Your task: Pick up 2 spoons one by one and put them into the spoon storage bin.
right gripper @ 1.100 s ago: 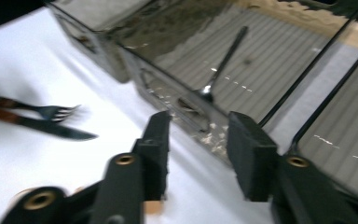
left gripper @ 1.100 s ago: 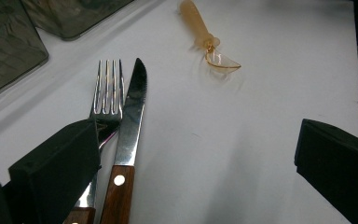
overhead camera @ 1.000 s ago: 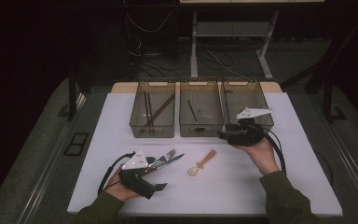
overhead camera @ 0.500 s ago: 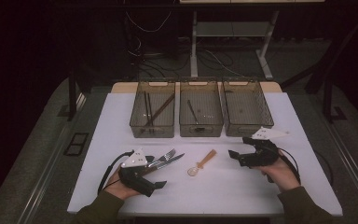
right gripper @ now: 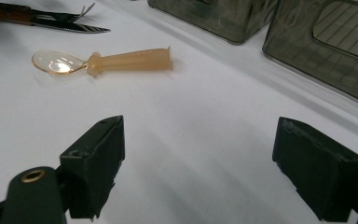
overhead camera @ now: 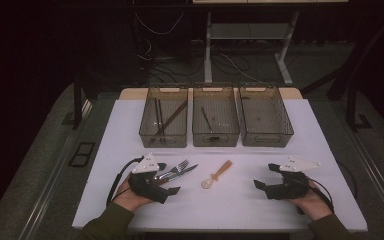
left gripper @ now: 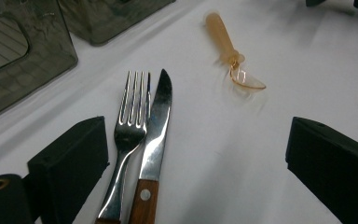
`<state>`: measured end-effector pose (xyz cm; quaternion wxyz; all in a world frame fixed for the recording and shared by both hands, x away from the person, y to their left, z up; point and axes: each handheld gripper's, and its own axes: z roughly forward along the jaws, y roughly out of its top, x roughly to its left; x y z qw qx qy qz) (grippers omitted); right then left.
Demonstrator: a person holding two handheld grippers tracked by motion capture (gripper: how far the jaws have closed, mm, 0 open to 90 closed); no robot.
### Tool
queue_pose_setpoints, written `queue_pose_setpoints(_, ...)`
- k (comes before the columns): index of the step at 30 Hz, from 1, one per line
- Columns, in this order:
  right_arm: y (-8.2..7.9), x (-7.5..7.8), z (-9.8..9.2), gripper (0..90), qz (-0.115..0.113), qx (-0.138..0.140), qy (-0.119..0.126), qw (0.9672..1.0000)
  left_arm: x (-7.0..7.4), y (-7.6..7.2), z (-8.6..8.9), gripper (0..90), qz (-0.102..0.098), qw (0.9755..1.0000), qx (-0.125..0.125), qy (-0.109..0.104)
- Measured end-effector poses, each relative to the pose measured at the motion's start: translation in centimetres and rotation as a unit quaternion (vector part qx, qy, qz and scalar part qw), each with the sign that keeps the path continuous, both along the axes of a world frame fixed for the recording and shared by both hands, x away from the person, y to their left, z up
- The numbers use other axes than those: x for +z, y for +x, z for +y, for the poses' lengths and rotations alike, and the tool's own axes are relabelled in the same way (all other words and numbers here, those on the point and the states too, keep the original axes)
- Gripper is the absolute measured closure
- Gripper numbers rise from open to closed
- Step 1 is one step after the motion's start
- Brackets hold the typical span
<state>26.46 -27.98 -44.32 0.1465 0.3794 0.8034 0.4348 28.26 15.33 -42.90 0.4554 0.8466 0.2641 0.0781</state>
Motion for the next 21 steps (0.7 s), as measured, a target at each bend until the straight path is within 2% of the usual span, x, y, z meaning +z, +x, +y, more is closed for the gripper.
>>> queue_pose_setpoints(3,-0.6,-0.1,-0.5,17.0,0.000,0.000,0.008,1.0000,0.3,0.0,-0.4,8.1,-0.003,1.0000,0.001,0.001)
queue_pose_setpoints(8,-1.1,-0.3,-0.6,17.0,-0.001,0.008,-0.004,1.0000,0.7,0.2,-1.4,13.4,0.000,1.0000,0.007,-0.007)
queue_pose_setpoints(14,-1.1,-0.3,-0.7,16.8,-0.005,0.002,-0.003,1.0000,1.1,0.6,-2.5,15.2,0.002,0.9999,0.010,-0.003)
queue_pose_setpoints(15,-1.0,-0.3,-0.8,14.3,-0.004,0.000,-0.001,1.0000,1.1,0.6,-2.6,15.6,0.001,0.9999,0.010,0.000)
queue_pose_setpoints(21,-1.0,-0.2,-0.9,13.8,-0.007,0.000,0.000,1.0000,1.3,1.5,-3.7,23.4,0.009,0.9999,0.012,-0.002)
